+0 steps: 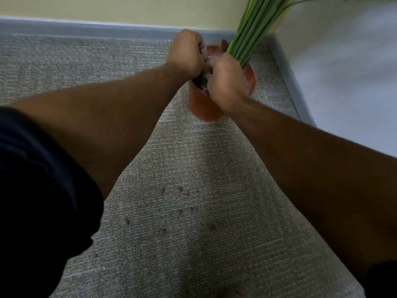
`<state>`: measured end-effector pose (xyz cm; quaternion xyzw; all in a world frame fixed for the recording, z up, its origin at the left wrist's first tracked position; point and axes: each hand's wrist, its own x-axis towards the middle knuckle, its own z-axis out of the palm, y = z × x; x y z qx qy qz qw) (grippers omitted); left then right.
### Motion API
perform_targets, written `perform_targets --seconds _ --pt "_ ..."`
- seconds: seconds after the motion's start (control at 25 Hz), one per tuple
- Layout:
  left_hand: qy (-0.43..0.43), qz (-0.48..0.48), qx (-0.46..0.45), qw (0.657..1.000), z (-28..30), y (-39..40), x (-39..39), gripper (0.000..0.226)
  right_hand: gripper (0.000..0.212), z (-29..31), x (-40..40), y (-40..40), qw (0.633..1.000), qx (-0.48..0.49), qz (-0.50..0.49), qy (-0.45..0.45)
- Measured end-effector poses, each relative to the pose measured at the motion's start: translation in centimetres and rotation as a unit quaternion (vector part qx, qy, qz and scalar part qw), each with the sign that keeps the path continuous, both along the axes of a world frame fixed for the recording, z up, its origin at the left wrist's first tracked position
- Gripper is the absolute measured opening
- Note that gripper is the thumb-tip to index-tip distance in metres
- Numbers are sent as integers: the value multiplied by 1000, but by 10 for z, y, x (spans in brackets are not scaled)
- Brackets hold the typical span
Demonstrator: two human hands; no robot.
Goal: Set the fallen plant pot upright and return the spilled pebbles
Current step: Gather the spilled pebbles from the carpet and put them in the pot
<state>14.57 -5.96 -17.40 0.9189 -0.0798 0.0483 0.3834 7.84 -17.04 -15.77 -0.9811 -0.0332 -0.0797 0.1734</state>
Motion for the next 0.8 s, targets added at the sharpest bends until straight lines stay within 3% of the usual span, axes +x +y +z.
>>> perform_targets --seconds 0.12,0.44,0.48,0.56,0.68,0.8 --pt "-20 -29 9 999 -10 -3 -8 15 22 -10 -7 -7 999 -37 34 13" --pt "-70 -49 -14 996 -62 36 -110 7 19 -69 -101 -8 989 -110 31 -95" --pt "-51 -62 -9 997 -72 44 -127 10 18 -80 -117 -8 991 -105 44 -76" --pt "23 -106 12 994 -92 62 -162 15 23 -102 -147 -8 995 -51 67 51" --pt "124 -165 81 975 -119 88 -210 11 63 -129 -189 -14 955 46 83 282" --pt "159 -166 125 965 -138 105 -243 42 92 -145 -212 -18 941 46 85 325"
